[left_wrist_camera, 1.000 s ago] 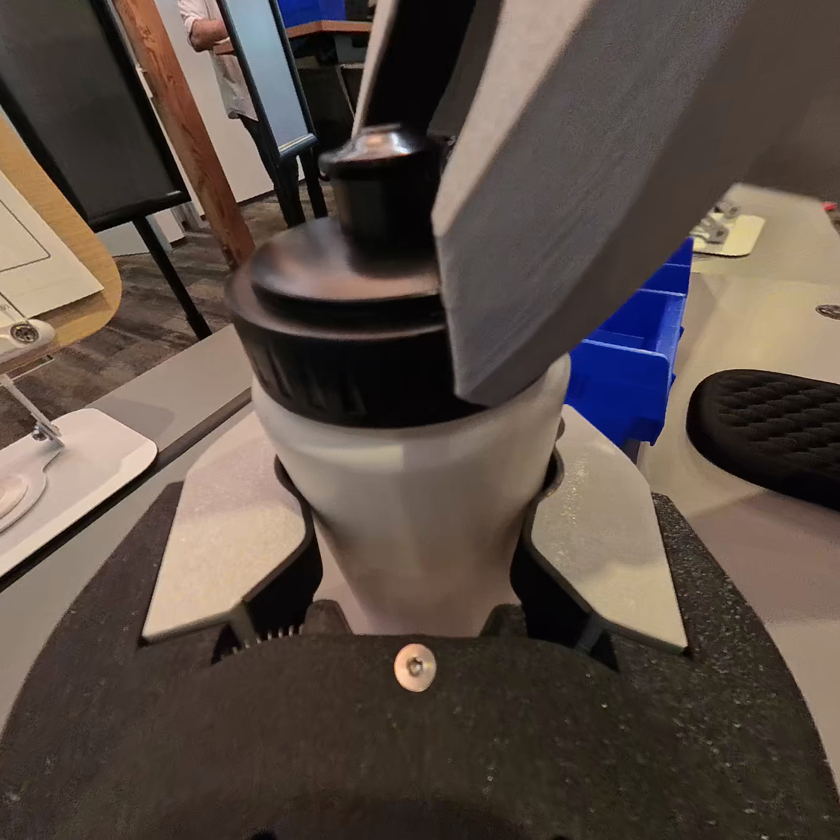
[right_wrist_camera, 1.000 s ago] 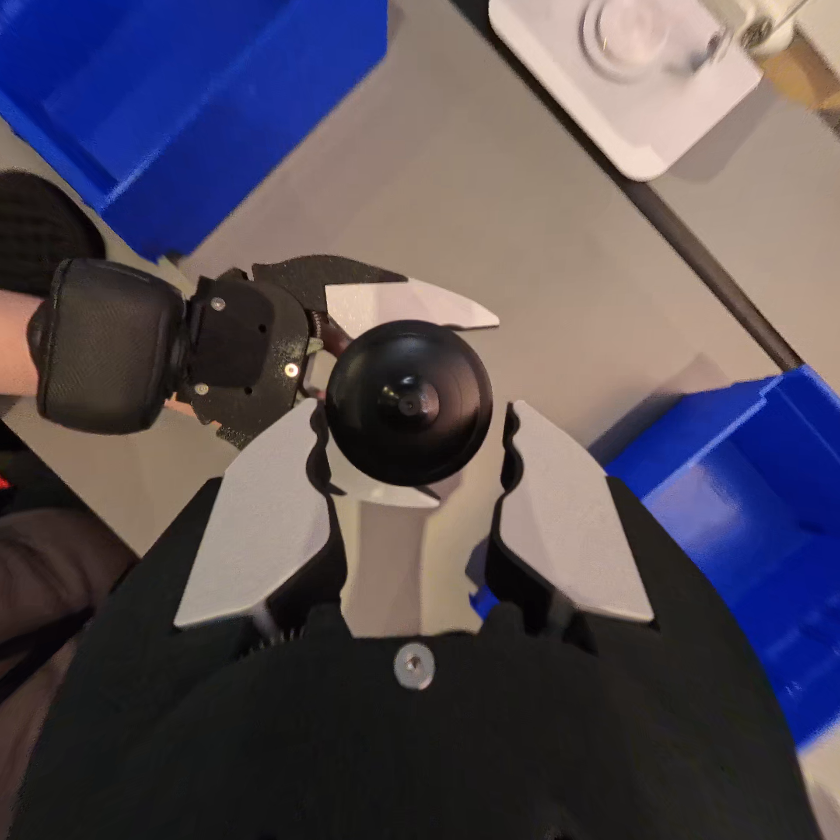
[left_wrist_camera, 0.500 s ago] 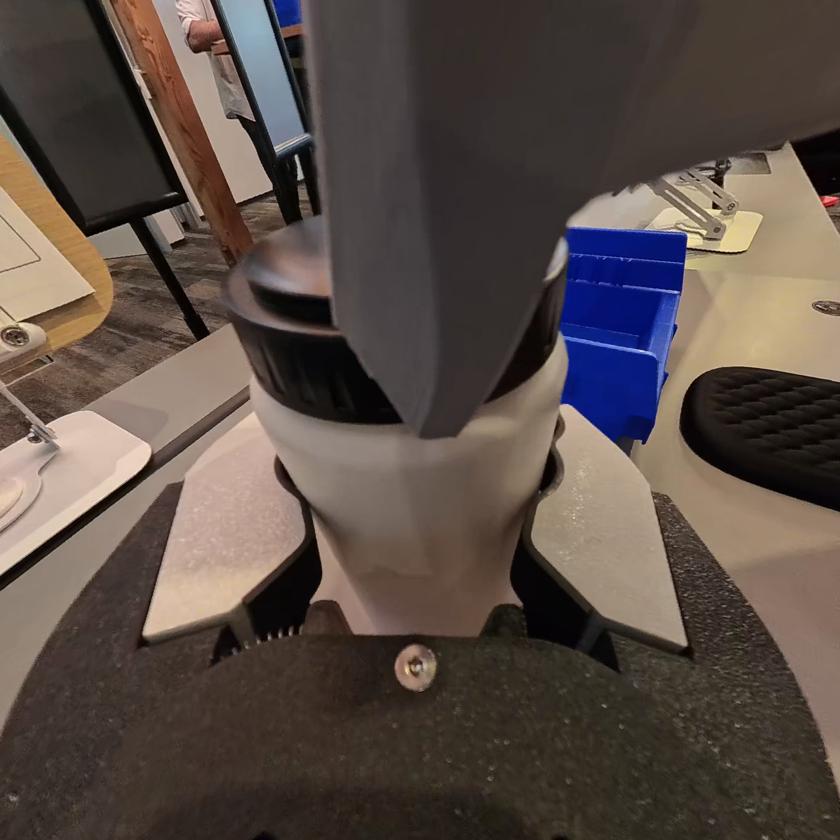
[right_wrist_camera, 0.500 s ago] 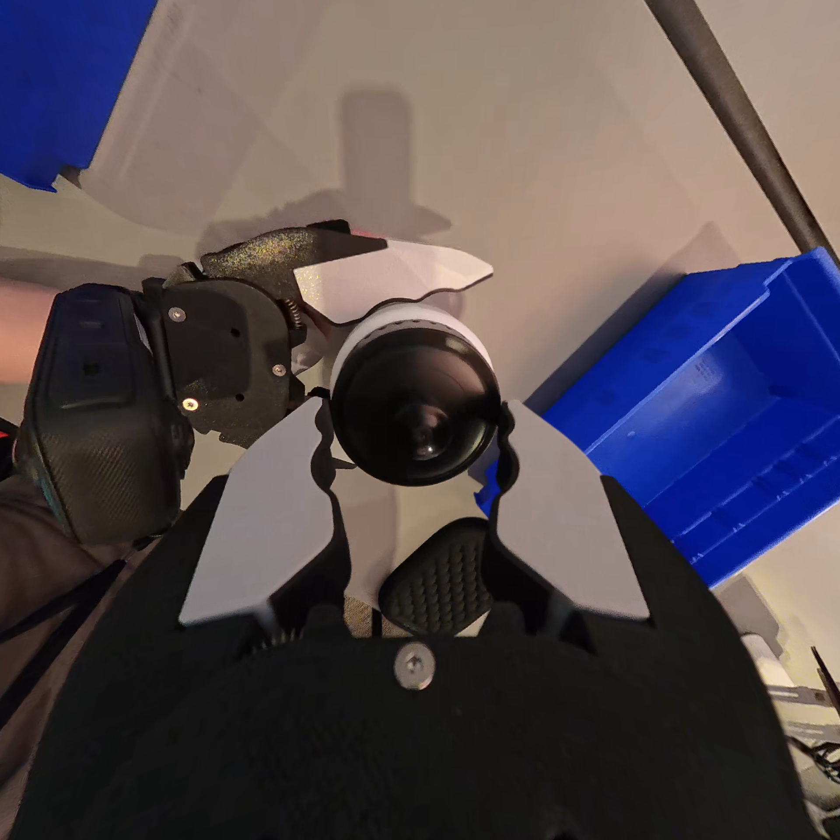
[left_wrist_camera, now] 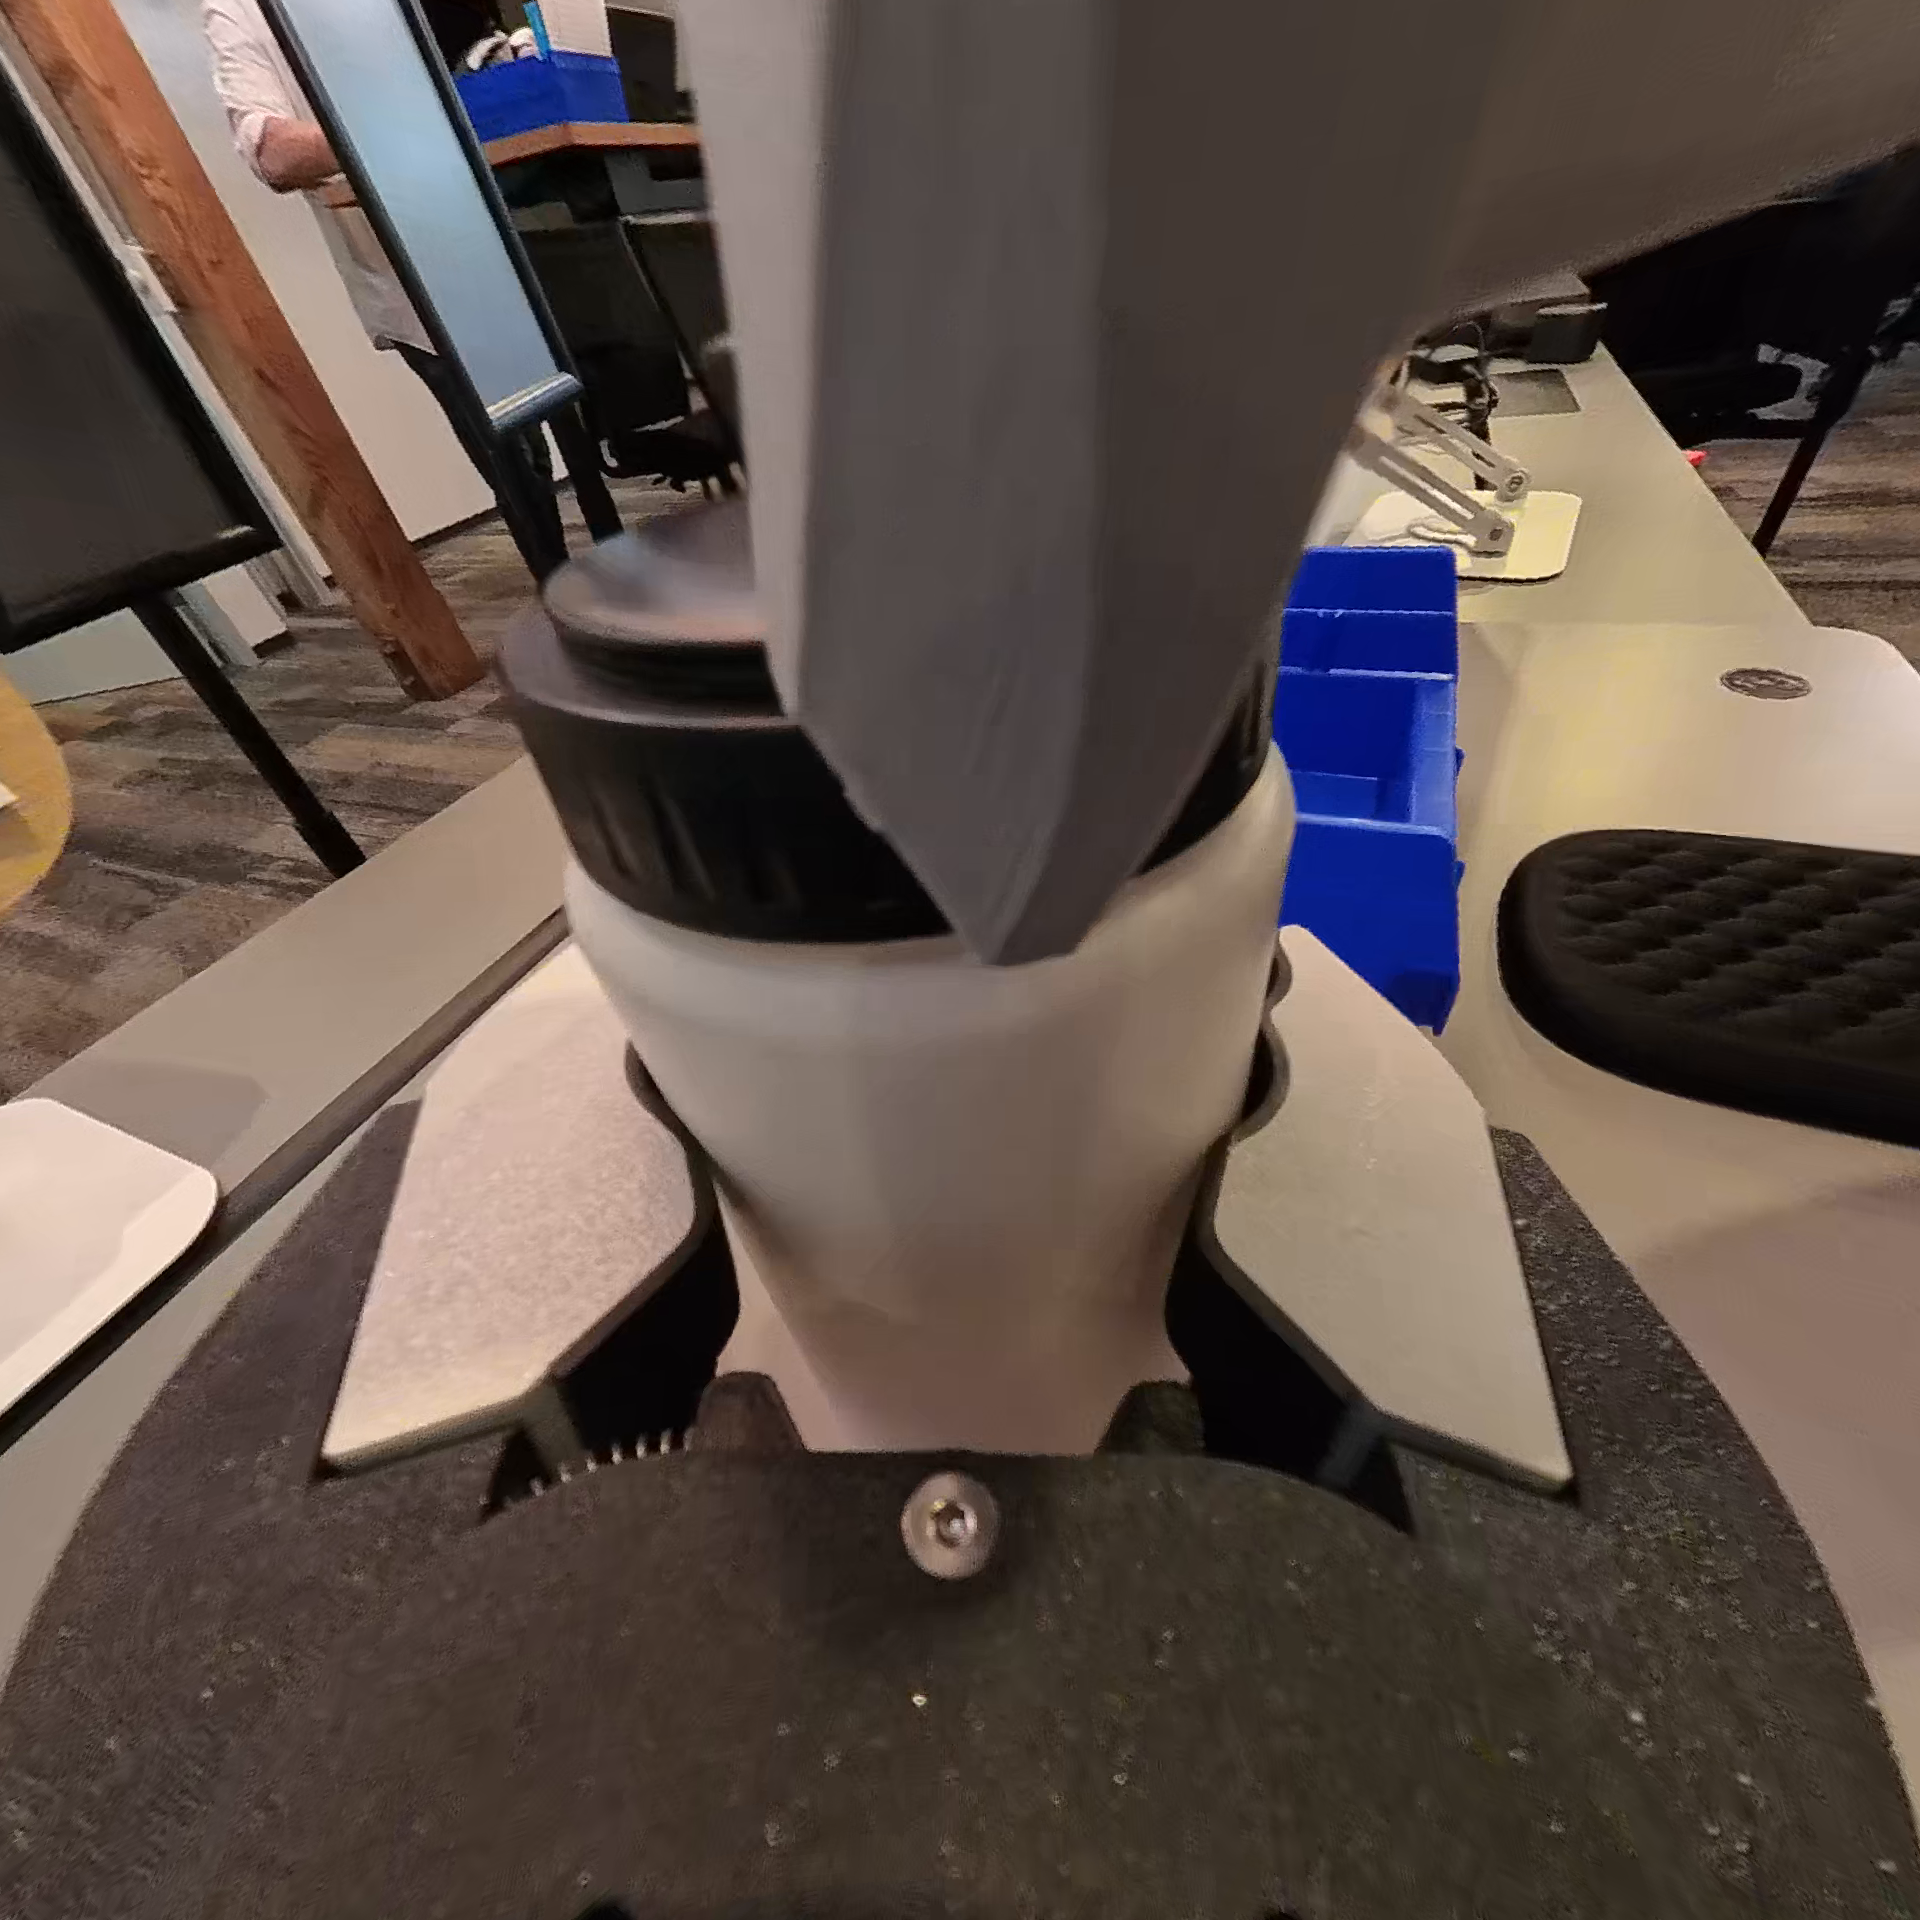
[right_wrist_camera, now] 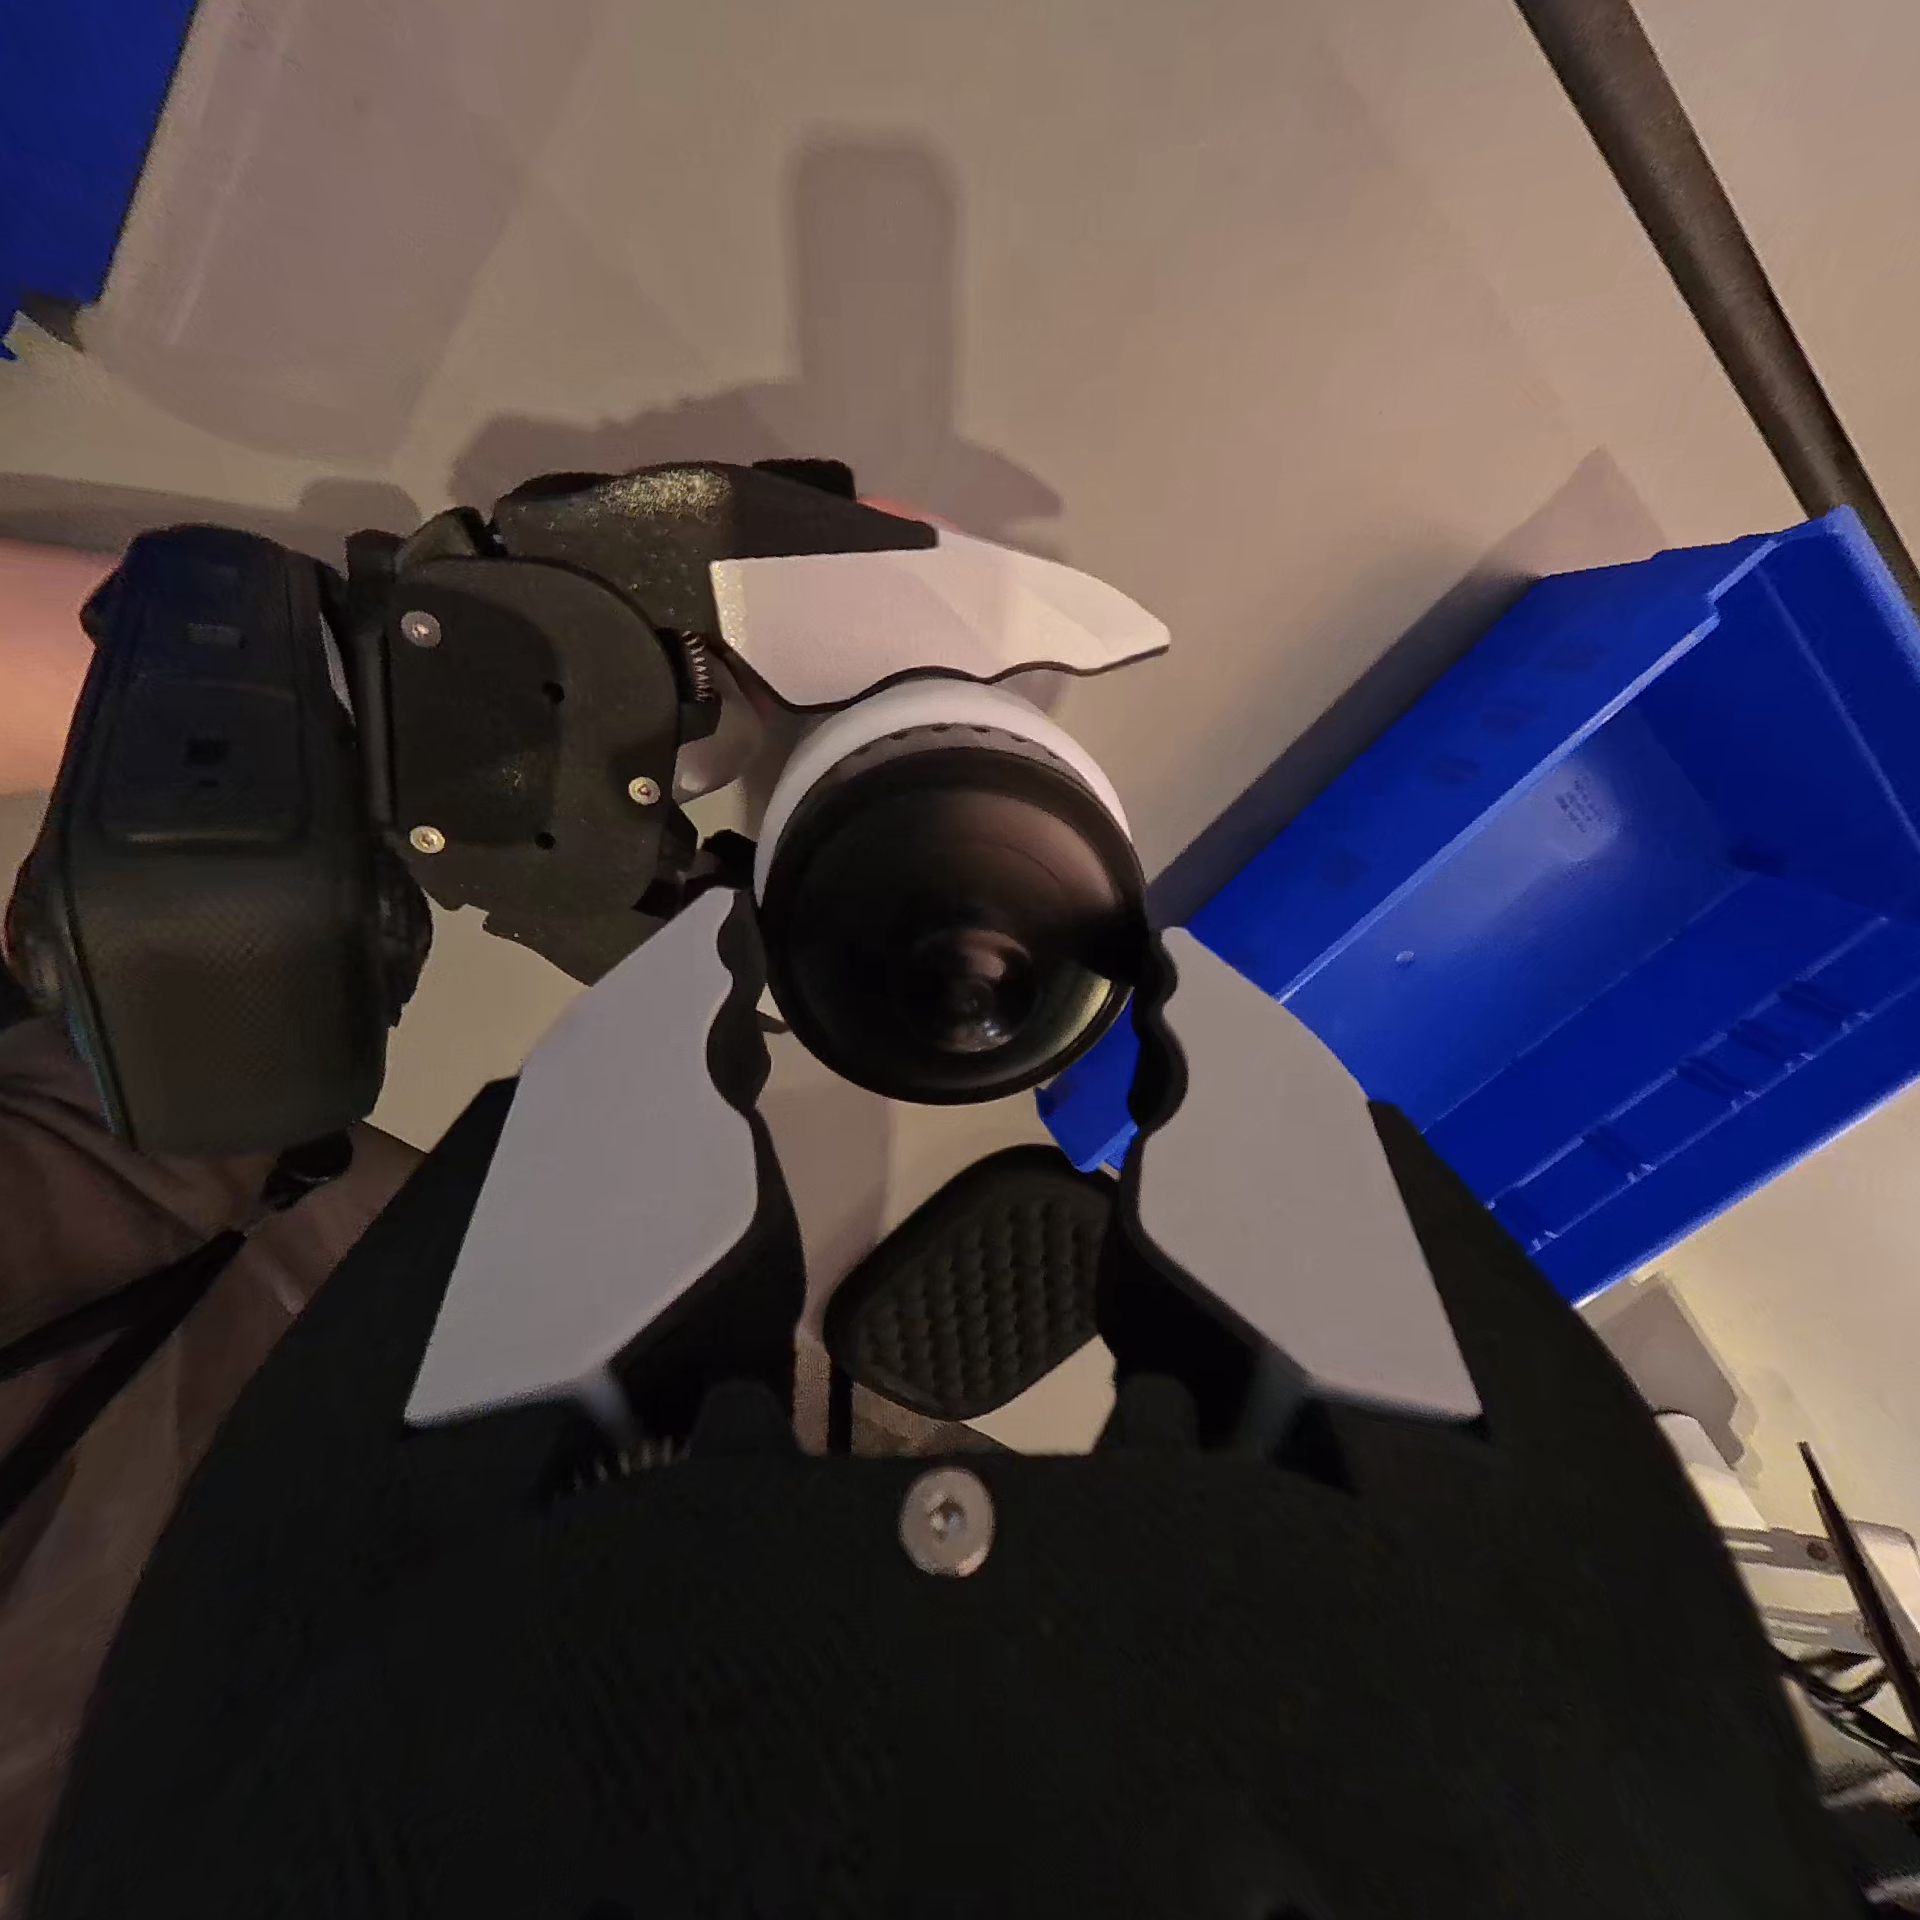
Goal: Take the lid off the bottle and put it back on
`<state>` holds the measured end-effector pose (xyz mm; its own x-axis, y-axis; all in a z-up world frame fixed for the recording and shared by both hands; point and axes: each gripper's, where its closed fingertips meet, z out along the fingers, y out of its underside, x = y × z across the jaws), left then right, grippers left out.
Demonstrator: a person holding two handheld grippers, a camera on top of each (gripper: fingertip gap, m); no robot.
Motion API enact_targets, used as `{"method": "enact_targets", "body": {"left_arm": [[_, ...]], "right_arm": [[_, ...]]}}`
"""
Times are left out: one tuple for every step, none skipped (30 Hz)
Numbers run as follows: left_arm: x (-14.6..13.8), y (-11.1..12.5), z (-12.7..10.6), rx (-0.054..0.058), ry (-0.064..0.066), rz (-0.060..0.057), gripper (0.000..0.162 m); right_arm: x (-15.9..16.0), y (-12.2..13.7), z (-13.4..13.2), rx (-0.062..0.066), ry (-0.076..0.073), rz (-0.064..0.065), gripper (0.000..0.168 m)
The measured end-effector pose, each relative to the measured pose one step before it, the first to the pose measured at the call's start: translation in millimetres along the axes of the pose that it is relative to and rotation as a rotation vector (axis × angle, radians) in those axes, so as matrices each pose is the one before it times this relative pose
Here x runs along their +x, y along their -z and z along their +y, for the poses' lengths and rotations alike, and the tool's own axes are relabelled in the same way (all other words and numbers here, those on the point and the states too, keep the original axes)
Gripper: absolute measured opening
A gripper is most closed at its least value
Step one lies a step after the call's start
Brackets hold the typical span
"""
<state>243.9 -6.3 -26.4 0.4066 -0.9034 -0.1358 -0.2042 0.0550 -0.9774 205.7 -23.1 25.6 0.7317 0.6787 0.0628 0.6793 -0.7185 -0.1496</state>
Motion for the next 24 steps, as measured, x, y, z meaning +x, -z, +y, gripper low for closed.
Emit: {"method": "enact_targets", "body": {"left_arm": [[0.00, -1.22, -0.06, -0.0009, 0.0025, 0.0059, 0.105], [0.27, -1.10, -0.48, 0.0045, -0.0004, 0.0037, 0.105], [-0.05, -1.15, -0.12, -0.0008, 0.0017, 0.0030, 0.105], [0.13, -1.14, -0.18, -0.0001, -0.0003, 0.0065, 0.105], [0.18, -1.12, -0.09, -0.0013, -0.0002, 0.0042, 0.105], [0.10, -1.06, 0.03, -0.0020, 0.0020, 0.0041, 0.104], [0.32, -0.96, -0.15, 0.0022, 0.0001, 0.0064, 0.104], [0.41, -0.86, -0.20, 0.0027, 0.0013, 0.0061, 0.104], [0.50, -0.84, -0.04, -0.0014, 0.0007, 0.0055, 0.104], [0.24, -0.79, -0.19, 0.0008, -0.0010, 0.0043, 0.104], [0.26, -0.72, -0.18, 0.0022, 0.0009, 0.0014, 0.104], [0.53, -0.69, -0.21, 0.0001, 0.0001, 0.0053, 0.103], [0.38, -0.48, -0.06, 0.0000, -0.0015, 0.0048, 0.103], [0.29, -0.35, -0.06, 0.0008, -0.0001, 0.0014, 0.103], [0.20, -0.36, -0.03, -0.0015, 0.0000, 0.0052, 0.103], [0.37, -0.20, -0.08, 0.0008, -0.0018, 0.0067, 0.103], [-0.01, 0.03, -0.20, 0.0030, 0.0007, 0.0026, 0.103], [0.49, -0.26, -0.13, 0.0017, -0.0006, 0.0044, 0.103], [0.61, -0.35, 0.09, -0.0021, 0.0002, 0.0115, 0.103], [0.53, -0.05, -0.13, 0.0021, -0.0024, 0.0073, 0.103], [1.24, -0.39, -0.40, 0.0046, 0.0003, 0.0099, 0.103], [1.51, -0.41, -0.01, -0.0008, -0.0017, 0.0170, 0.103], [0.77, -0.17, -0.23, 0.0033, -0.0018, 0.0126, 0.103], [0.90, -0.03, -0.41, 0.0067, -0.0006, 0.0129, 0.103]], "right_arm": [[1.25, -0.10, 0.33, -0.0028, 0.0162, 0.0014, 0.071], [1.21, -0.06, 0.48, -0.0004, 0.0086, -0.0008, 0.070], [1.19, -0.15, 0.31, 0.0024, 0.0051, -0.0007, 0.070], [1.21, 0.03, 0.41, 0.0015, 0.0068, -0.0005, 0.070], [1.09, -0.12, 0.46, 0.0009, 0.0064, 0.0005, 0.071], [0.93, -0.08, 0.46, 0.0008, 0.0065, 0.0026, 0.071], [0.74, -0.08, 0.45, -0.0001, 0.0107, 0.0043, 0.071], [0.61, -0.07, 0.66, -0.0017, 0.0100, 0.0038, 0.071], [0.62, -0.07, 0.56, -0.0024, 0.0081, 0.0022, 0.071], [0.58, -0.06, 0.51, -0.0027, 0.0111, 0.0008, 0.071], [0.55, -0.05, 0.59, -0.0028, 0.0104, 0.0004, 0.071], [0.37, 0.02, 0.46, -0.0020, 0.0117, 0.0004, 0.071], [0.34, -0.05, 0.50, -0.0007, 0.0142, -0.0016, 0.071], [0.21, -0.05, 0.35, 0.0004, 0.0119, -0.0024, 0.071], [0.26, 0.02, 0.17, 0.0006, 0.0101, -0.0012, 0.071], [0.02, -0.04, 0.02, 0.0010, 0.0187, -0.0011, 0.071], [0.03, 0.04, 0.03, 0.0013, 0.0211, -0.0029, 0.071], [0.18, -0.04, 0.37, -0.0029, 0.0168, -0.0028, 0.073], [0.03, 0.02, 0.31, -0.0049, 0.0205, -0.0013, 0.072], [-0.19, 0.02, 0.59, -0.0071, 0.0247, -0.0025, 0.073], [-0.29, 0.03, 0.89, -0.0115, 0.0238, -0.0014, 0.073], [-0.23, 0.04, 0.65, -0.0099, 0.0238, 0.0006, 0.072], [-0.16, 0.04, 0.14, -0.0053, 0.0289, -0.0011, 0.072], [-0.14, 0.01, 0.35, -0.0043, 0.0327, -0.0022, 0.072]]}}
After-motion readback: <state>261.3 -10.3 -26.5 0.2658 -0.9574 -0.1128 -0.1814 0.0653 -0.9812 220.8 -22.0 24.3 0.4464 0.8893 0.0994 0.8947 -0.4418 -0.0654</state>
